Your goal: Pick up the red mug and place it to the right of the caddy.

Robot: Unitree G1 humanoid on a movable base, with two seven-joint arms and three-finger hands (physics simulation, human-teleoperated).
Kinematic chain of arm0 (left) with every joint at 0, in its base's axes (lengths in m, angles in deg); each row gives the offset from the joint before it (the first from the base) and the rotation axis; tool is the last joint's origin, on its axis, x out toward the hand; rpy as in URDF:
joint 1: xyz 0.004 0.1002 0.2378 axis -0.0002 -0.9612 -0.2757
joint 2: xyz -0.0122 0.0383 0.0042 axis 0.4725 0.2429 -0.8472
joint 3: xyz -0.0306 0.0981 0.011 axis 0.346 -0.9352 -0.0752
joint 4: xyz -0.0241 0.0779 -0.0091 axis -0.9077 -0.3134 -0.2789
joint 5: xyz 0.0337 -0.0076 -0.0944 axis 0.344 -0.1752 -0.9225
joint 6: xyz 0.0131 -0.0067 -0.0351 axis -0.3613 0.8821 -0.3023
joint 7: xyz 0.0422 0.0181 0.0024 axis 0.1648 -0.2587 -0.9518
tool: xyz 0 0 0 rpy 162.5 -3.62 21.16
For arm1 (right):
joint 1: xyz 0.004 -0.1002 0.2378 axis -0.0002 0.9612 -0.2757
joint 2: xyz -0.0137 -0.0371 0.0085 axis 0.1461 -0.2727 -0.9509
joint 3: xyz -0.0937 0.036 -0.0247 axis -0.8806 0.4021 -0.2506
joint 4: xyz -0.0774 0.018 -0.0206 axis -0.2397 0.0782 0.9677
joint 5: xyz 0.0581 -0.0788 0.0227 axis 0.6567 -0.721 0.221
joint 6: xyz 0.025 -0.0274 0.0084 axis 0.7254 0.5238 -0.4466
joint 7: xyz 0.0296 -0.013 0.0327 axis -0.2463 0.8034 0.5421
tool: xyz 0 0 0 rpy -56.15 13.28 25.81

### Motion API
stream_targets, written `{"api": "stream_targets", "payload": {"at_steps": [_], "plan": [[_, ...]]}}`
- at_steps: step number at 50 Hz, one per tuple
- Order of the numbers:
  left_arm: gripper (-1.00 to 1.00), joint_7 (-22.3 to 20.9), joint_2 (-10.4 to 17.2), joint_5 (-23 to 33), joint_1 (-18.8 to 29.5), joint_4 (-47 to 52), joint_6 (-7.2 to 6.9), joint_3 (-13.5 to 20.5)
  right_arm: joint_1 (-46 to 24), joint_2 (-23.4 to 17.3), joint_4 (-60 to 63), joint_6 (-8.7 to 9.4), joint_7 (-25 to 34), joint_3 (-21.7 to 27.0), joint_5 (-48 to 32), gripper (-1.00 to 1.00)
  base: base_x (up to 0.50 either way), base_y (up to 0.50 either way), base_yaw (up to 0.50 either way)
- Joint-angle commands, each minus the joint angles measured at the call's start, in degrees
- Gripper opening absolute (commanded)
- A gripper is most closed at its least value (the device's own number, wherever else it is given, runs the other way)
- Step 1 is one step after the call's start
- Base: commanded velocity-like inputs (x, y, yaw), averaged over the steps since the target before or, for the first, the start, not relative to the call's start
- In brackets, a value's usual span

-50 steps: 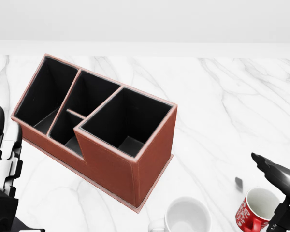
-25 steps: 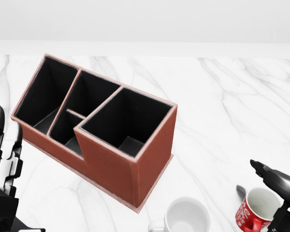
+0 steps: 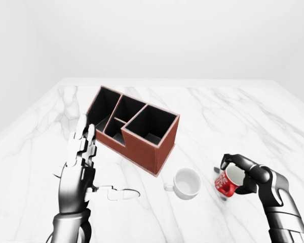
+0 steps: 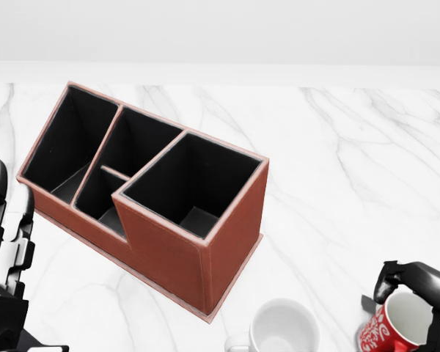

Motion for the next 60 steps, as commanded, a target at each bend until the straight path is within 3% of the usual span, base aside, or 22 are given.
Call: {"api": "stream_targets", "payload": {"at_steps": [1, 17, 33, 46, 60], "plan": [[1.00, 0.1, 0.0, 0.2, 0.0, 0.0, 0.00, -0.1, 0.7, -0.2, 0.3, -0.07, 0.0, 0.4, -1.1, -1.00, 0.00, 0.00, 0.00], [1.00, 0.8, 0.5, 0.5, -0.1, -0.4, 0.00, -1.2, -0.1, -1.3, 9.4, -0.07, 0.0, 3.5, -1.3, -1.00, 0.00, 0.00, 0.00], [1.00, 0.7, 0.5, 0.4, -0.3, -0.4, 0.00, -1.1, -2.6, -1.0, 15.1, -0.07, 0.0, 3.4, -2.4, -1.00, 0.00, 0.00, 0.00], [1.00, 0.7, 0.5, 0.3, -0.4, -0.3, 0.00, -1.1, -6.8, -0.8, 15.6, -0.07, 0.0, 1.5, -3.4, -1.00, 0.00, 0.00, 0.00], [1.00, 0.2, 0.2, -0.1, -0.6, 0.9, 0.00, -0.4, -9.1, 2.4, 13.3, -0.07, 0.0, -3.3, -6.4, -1.00, 0.00, 0.00, 0.00]]}}
